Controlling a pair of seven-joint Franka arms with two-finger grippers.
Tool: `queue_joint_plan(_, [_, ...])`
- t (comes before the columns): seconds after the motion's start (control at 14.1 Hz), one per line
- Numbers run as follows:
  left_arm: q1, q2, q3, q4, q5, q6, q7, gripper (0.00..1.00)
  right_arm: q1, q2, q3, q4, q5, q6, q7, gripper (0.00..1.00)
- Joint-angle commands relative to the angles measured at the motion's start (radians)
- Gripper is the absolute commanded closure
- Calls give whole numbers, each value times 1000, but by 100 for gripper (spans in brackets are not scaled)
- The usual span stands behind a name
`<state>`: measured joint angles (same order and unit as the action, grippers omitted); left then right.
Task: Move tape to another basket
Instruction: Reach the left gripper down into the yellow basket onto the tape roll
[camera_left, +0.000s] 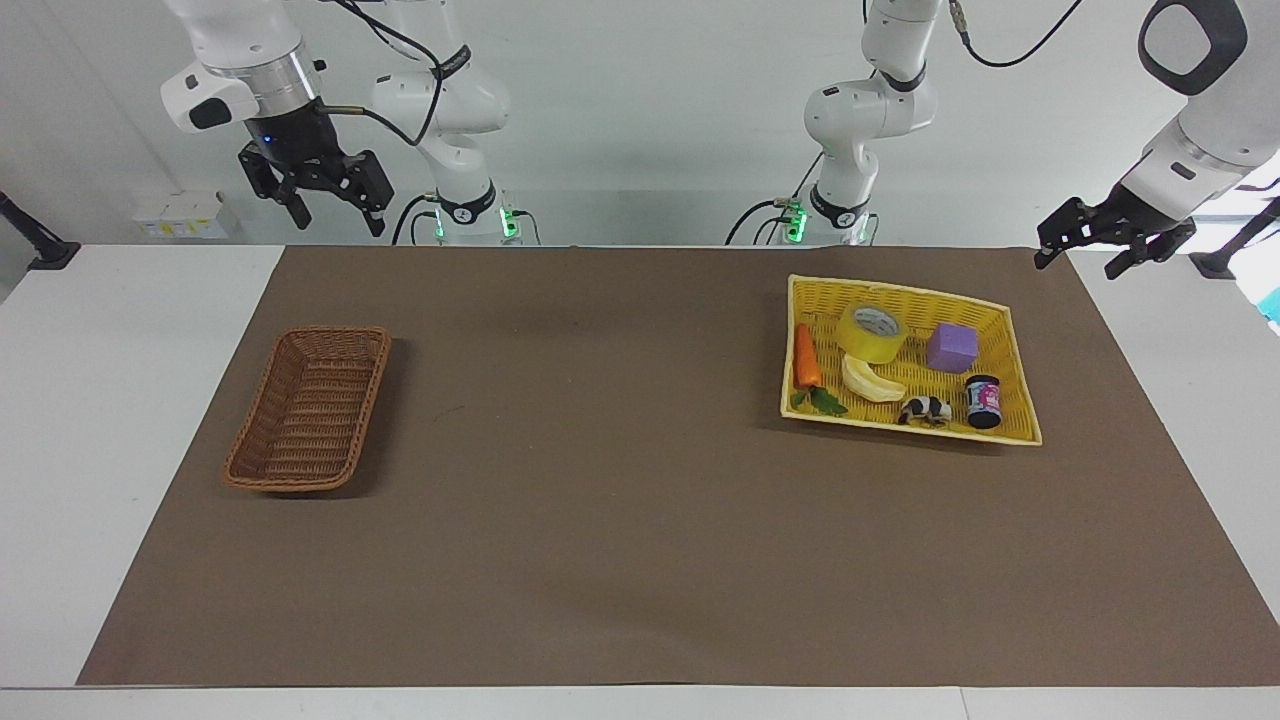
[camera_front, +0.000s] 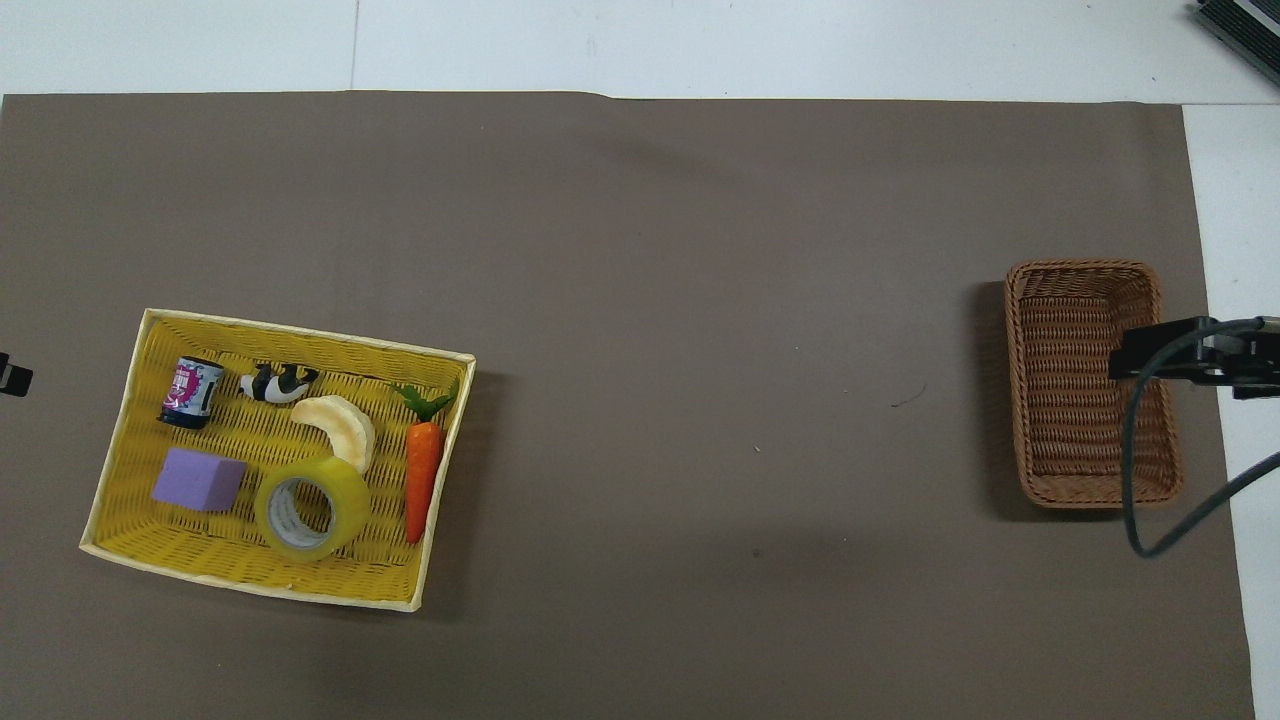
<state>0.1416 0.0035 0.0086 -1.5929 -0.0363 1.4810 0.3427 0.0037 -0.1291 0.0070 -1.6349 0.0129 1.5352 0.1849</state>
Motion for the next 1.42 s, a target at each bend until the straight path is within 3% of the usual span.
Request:
queue_joint_plan(0.0, [1, -29, -6, -71, -2, 48, 15, 0, -14, -4, 7, -2, 16, -9, 4, 0])
queue_joint_plan(0.28, [-8, -124, -7, -283, -2, 142, 12, 0, -14, -4, 7, -2, 16, -10, 4, 0])
queue_joint_plan(0.5, [-49, -151, -10, -412, -2, 192, 7, 0, -14, -4, 7, -2, 16, -10, 4, 0])
queue_joint_plan(0.64, [-85, -154, -10, -475, -2, 242, -34, 0, -14, -4, 7, -2, 15, -10, 4, 0])
queue_joint_plan(0.78, [-111, -157, -10, -539, -2, 280, -86, 10, -14, -4, 7, -2, 16, -10, 4, 0])
queue_joint_plan(1.35, [-203, -149, -12, -806, -2, 559, -220, 9, -14, -4, 7, -2, 15, -9, 4, 0])
